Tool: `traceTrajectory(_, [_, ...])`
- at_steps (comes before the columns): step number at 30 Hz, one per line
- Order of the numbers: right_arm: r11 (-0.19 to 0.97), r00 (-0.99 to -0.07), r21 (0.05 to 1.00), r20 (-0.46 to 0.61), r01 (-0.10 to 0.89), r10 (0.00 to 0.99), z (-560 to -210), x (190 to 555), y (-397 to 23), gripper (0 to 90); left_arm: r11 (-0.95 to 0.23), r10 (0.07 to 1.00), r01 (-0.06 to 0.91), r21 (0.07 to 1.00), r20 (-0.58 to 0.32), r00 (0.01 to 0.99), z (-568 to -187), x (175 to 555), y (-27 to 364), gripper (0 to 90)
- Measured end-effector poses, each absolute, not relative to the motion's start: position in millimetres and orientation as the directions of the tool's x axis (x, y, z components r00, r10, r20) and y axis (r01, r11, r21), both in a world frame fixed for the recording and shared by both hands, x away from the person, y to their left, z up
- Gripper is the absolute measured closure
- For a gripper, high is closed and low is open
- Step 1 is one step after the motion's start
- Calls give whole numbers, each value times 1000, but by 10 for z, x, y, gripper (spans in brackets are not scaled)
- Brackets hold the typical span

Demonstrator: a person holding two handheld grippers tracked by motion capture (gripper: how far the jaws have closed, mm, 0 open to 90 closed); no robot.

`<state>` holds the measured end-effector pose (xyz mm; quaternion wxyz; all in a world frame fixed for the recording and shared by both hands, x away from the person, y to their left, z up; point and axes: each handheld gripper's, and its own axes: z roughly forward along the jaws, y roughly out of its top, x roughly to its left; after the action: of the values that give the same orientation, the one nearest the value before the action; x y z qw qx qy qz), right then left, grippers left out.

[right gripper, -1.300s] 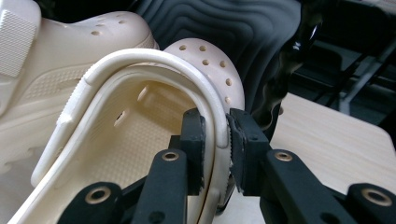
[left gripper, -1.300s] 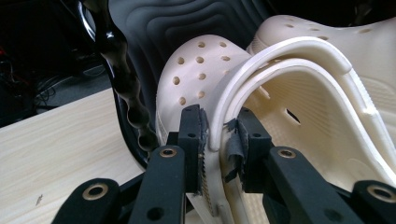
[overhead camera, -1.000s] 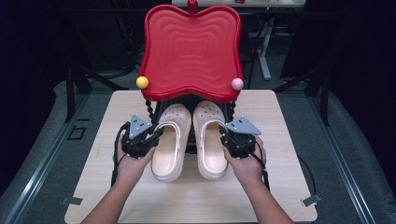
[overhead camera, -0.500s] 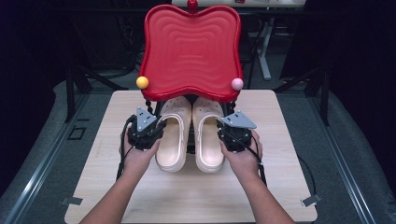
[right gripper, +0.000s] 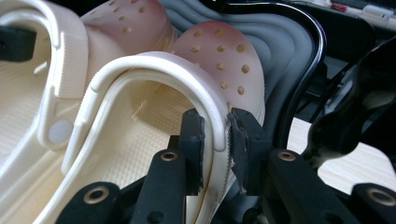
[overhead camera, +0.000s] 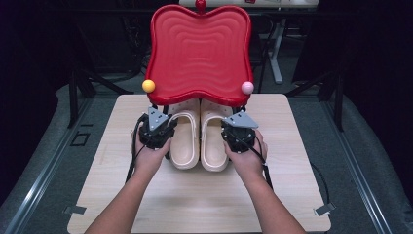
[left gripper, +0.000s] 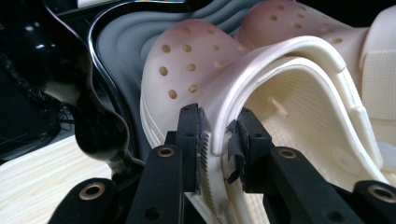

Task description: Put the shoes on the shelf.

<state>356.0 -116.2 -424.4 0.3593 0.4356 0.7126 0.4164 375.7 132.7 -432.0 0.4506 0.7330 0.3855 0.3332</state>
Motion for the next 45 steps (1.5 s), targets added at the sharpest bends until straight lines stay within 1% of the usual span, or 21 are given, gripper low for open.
traceTrajectory(4, [272,-352,907,-153,320,923,-4221,3595,-1141,749,-320,861,266,909,162,481,-4289,3788,1309,744])
traceTrajectory(8, [239,-344,911,-117,337,932,-4200,3632,-1142,742,-289,868,272,918,131,478,-4289,3810,1300,736])
traceTrajectory(11, [235,-349,911,-111,338,931,-4221,3619,-1111,721,-261,864,271,926,99,493,-4284,3795,1293,695])
traceTrajectory(14, [220,-348,917,-98,333,932,-4242,3596,-1113,702,-263,859,270,926,98,502,-4284,3791,1307,680])
traceTrajectory(18, [186,-358,914,-49,359,932,-4245,3590,-1162,677,-296,851,257,920,131,509,-4286,3796,1337,688])
traceTrajectory(20, [186,-363,914,-46,361,931,-4245,3588,-1170,679,-314,851,248,916,156,501,-4291,3798,1338,708])
traceTrajectory(23, [181,-369,915,-38,361,929,-4245,3592,-1178,685,-310,848,255,916,145,510,-4284,3802,1336,716])
traceTrajectory(27, [180,-369,914,-36,364,929,-4243,3595,-1186,689,-357,834,235,904,195,517,-4275,3779,1284,721])
traceTrajectory(30, [173,-370,913,-26,369,929,-4240,3600,-1192,687,-350,829,234,907,183,528,-4277,3766,1283,714])
traceTrajectory(33, [167,-368,915,-22,367,930,-4242,3599,-1183,686,-360,823,230,904,192,535,-4280,3738,1267,707])
traceTrajectory(37, [177,-362,913,-35,367,932,-4239,3594,-1185,687,-362,819,235,902,187,542,-4297,3727,1302,711])
traceTrajectory(40, [165,-362,913,-20,374,932,-4234,3602,-1200,687,-346,823,235,908,173,541,-4313,3711,1347,724])
traceTrajectory(45, [151,-361,913,-4,378,933,-4230,3605,-1172,689,-378,810,224,898,204,550,-4306,3676,1280,721])
